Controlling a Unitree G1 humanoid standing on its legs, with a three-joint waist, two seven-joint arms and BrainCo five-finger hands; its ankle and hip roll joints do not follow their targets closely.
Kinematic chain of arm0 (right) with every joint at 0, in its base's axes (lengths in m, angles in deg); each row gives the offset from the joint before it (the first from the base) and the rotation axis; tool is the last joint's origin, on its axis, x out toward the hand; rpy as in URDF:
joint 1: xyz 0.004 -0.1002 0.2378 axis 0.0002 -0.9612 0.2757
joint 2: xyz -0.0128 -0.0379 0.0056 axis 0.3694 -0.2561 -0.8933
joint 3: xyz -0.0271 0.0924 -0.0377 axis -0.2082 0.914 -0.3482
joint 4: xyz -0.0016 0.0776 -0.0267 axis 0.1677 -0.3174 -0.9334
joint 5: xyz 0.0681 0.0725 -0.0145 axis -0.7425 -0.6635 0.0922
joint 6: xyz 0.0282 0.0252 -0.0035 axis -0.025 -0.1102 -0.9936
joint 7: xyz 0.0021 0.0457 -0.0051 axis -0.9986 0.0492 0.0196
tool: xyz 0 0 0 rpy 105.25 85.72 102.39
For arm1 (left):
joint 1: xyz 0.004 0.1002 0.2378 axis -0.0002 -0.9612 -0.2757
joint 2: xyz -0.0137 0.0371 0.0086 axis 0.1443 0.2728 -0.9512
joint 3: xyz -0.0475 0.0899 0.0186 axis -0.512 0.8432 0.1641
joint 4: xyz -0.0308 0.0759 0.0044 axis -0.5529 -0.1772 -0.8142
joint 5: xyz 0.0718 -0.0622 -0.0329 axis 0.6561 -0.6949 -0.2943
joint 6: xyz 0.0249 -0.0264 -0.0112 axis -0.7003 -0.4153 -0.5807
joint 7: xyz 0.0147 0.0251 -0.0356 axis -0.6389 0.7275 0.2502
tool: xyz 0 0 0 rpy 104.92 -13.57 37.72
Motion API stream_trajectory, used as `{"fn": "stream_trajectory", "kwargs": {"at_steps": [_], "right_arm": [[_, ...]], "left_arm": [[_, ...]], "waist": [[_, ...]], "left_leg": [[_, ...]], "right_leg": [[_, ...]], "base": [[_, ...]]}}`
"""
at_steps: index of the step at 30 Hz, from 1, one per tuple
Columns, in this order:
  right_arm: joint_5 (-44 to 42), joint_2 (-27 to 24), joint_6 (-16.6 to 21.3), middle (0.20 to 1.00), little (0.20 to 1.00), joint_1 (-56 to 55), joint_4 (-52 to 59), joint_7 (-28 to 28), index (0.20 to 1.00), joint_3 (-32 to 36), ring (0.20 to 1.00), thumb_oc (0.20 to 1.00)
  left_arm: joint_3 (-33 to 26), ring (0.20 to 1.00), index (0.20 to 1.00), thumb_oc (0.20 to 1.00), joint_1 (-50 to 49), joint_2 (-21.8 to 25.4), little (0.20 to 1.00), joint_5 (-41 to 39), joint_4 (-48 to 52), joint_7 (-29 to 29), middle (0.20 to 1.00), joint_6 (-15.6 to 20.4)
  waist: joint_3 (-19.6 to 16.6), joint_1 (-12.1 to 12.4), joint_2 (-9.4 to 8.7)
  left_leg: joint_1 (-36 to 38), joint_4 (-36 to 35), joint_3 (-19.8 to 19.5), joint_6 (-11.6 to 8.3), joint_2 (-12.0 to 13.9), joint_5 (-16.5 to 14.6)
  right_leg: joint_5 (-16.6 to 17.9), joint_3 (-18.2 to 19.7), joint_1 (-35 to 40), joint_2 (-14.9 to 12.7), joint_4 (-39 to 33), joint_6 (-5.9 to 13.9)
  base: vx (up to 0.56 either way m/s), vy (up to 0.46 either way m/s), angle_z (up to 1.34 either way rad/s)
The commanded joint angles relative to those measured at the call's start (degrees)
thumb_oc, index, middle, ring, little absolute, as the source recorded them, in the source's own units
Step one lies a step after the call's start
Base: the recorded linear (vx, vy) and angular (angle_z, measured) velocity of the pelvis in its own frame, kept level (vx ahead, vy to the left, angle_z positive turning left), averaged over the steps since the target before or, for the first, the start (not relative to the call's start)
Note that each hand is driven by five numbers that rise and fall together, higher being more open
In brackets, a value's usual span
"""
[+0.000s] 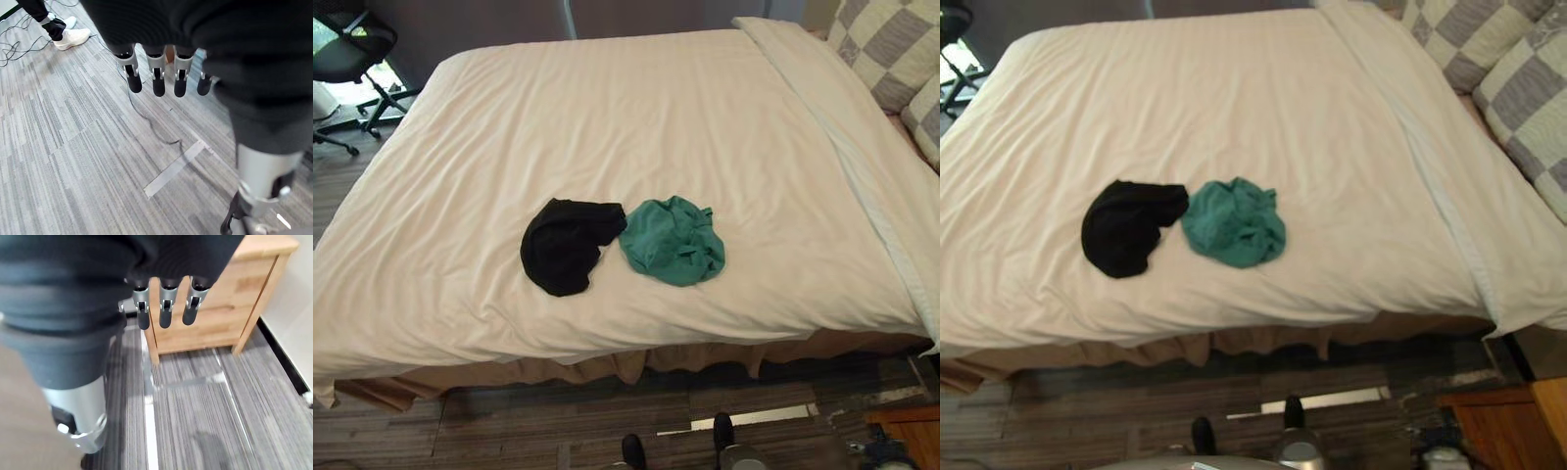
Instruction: Tidy up the quilt and then pick up the clothes from the bed and put them into the laundry hamper.
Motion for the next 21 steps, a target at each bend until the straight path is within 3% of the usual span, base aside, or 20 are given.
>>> {"fn": "stream_trajectory", "kwargs": {"at_steps": [1,5,6,7,8,10,11,12,13,14,17,21], "right_arm": [[-5.59,-5.94,2.54,1.000,1.000,3.65,1.31,0.81,1.000,2.41,1.000,1.000],[-4.94,-9.64,3.84,1.000,1.000,3.91,6.52,2.98,1.000,4.77,1.000,1.000],[-1.91,-11.69,4.78,1.000,1.000,0.86,15.44,6.65,1.000,7.88,1.000,1.000],[-1.90,-11.68,4.77,1.000,1.000,0.83,15.46,6.65,1.000,7.90,1.000,1.000],[4.44,-13.92,5.18,1.000,1.000,-2.24,25.20,10.67,1.000,10.00,1.000,1.000],[7.77,-15.03,5.22,1.000,1.000,-3.29,28.48,12.36,1.000,10.79,1.000,1.000],[13.80,-17.94,4.86,1.000,1.000,-3.79,33.45,14.77,1.000,11.45,1.000,1.000],[13.89,-17.85,4.76,1.000,1.000,-3.80,33.62,14.75,1.000,11.47,1.000,1.000],[18.09,-20.42,4.25,1.000,1.000,-3.00,38.13,15.51,1.000,11.50,1.000,1.000],[18.14,-20.37,4.18,1.000,1.000,-2.96,38.25,15.47,1.000,11.49,1.000,1.000],[21.10,-23.38,3.56,1.000,1.000,-0.04,43.03,14.67,1.000,10.34,1.000,1.000],[23.25,-25.45,3.67,1.000,1.000,7.27,47.23,12.67,1.000,4.20,1.000,1.000]], "left_arm": [[9.63,1.000,1.000,1.000,-1.14,7.54,1.000,11.09,7.58,10.68,1.000,6.94],[2.85,1.000,1.000,1.000,1.60,10.81,1.000,11.22,4.18,5.72,1.000,4.52],[-7.96,1.000,1.000,1.000,3.91,13.30,1.000,4.19,3.37,-0.43,1.000,2.82],[-7.95,1.000,1.000,1.000,3.91,13.31,1.000,4.19,3.37,-0.42,1.000,2.82],[-14.91,1.000,1.000,1.000,6.25,16.73,1.000,0.08,7.39,-7.62,1.000,3.38],[-16.92,1.000,1.000,1.000,7.22,18.70,1.000,-1.12,12.52,-10.82,1.000,3.93],[-20.24,1.000,1.000,1.000,8.10,22.31,1.000,-2.02,23.60,-15.77,1.000,5.54],[-20.43,1.000,1.000,1.000,7.90,22.33,1.000,-1.98,23.89,-15.71,1.000,5.40],[-23.21,1.000,1.000,1.000,8.94,25.29,1.000,-2.72,34.24,-19.01,1.000,7.55],[-23.42,1.000,1.000,1.000,8.76,25.29,1.000,-2.69,34.49,-18.95,1.000,7.43],[-27.76,1.000,1.000,1.000,10.74,28.41,1.000,-4.39,48.71,-20.82,1.000,10.06],[-28.46,1.000,1.000,1.000,15.82,28.51,1.000,-8.13,54.11,-21.50,1.000,11.78]], "waist": [[0.87,-1.84,-1.45],[0.51,-1.54,-1.53],[0.56,-1.26,-1.87],[0.50,-1.25,-1.87],[0.58,-0.87,-2.04],[0.50,-0.62,-2.16],[0.56,-0.06,-2.31],[0.50,-0.12,-2.37],[0.42,0.42,-2.57],[0.42,0.36,-2.63],[0.00,0.84,-2.85],[-0.02,1.32,-3.10]], "left_leg": [[0.00,0.03,1.77,-2.09,0.68,-3.86],[0.23,0.03,2.30,-2.22,0.74,-3.98],[0.02,0.03,1.68,-2.41,0.79,-3.71],[-0.05,0.03,1.68,-2.41,0.79,-3.69],[0.23,0.03,1.13,-2.63,0.89,-3.85],[0.04,0.03,0.93,-2.70,0.96,-3.63],[0.34,0.03,0.50,-2.79,1.12,-3.89],[0.11,0.03,0.49,-2.78,1.11,-3.60],[0.55,0.03,0.13,-2.86,1.26,-3.97],[0.35,0.03,0.15,-2.85,1.26,-3.67],[0.62,0.03,-0.13,-2.90,1.36,-3.87],[0.65,0.03,-0.26,-2.93,1.41,-3.79]], "right_leg": [[-2.98,1.97,0.05,-1.47,0.29,4.87],[-3.05,2.11,0.15,-1.56,0.18,5.04],[-3.10,1.66,0.22,-1.63,0.11,5.05],[-3.09,1.65,0.16,-1.63,0.11,5.04],[-3.53,0.93,0.69,-1.74,0.00,5.17],[-3.40,0.56,0.70,-1.81,-0.11,5.18],[-3.87,0.08,1.24,-1.85,-0.06,5.32],[-3.60,0.09,1.05,-1.85,-0.14,5.26],[-4.14,-0.21,1.69,-1.86,-0.11,5.36],[-3.85,-0.20,1.53,-1.86,-0.19,5.28],[-4.06,-0.50,1.78,-1.89,-0.26,5.32],[-4.05,-0.47,1.81,-1.83,-0.26,5.05]], "base": [[0.01,0.036,-0.18],[0.03,-0.005,-0.15],[-0.01,-0.043,-0.01],[0.02,-0.078,0.01],[0.01,-0.042,0.10],[0.01,-0.057,0.26],[0.01,-0.055,0.25],[0.02,-0.063,0.22],[-0.01,-0.033,0.11],[0.02,-0.042,0.09],[0.01,-0.028,0.10],[0.01,-0.011,0.03]]}}
